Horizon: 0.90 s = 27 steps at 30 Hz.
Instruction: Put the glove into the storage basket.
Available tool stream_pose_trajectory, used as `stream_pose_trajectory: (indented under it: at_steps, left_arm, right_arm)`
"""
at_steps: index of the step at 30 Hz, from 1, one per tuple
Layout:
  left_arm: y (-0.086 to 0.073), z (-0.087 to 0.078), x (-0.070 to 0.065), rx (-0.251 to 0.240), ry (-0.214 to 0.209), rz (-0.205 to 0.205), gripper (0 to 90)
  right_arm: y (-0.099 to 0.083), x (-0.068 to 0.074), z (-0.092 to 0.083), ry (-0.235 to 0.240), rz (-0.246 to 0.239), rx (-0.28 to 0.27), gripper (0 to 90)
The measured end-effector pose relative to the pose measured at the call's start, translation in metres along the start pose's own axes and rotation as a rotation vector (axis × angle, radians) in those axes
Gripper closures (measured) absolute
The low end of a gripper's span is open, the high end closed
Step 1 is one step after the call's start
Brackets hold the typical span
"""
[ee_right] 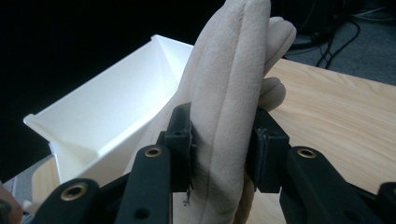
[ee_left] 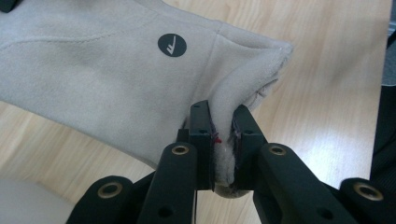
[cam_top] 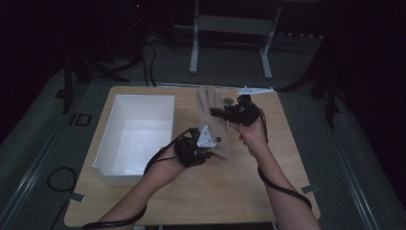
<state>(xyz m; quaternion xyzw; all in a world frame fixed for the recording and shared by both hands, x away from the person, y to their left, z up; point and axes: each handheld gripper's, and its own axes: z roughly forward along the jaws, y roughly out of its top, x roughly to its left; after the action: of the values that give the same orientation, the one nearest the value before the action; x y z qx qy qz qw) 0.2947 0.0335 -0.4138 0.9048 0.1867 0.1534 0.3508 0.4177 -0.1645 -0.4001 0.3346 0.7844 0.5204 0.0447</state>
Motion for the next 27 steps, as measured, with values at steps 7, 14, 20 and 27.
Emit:
stream_pose_trajectory:
  at_steps: [7, 14, 20, 27]
  left_arm:
    - [-0.012, -0.017, 0.007, -0.012, 0.019, -0.027, 82.5]
    - [-0.029, -0.035, 0.016, -0.012, 0.04, -0.053, 82.5]
    - [-0.043, -0.054, 0.024, -0.04, 0.06, -0.085, 82.5]
    - [-0.062, -0.075, 0.032, -0.056, 0.083, -0.119, 82.5]
  right_arm:
    - [0.011, 0.013, 0.016, 0.027, -0.003, 0.0, 65.1]
    - [0.021, 0.025, 0.034, 0.051, -0.017, 0.008, 65.0]
    - [0.028, 0.036, 0.051, 0.066, -0.021, 0.008, 65.0]
    - [0.038, 0.053, 0.071, 0.09, -0.033, 0.002, 65.0]
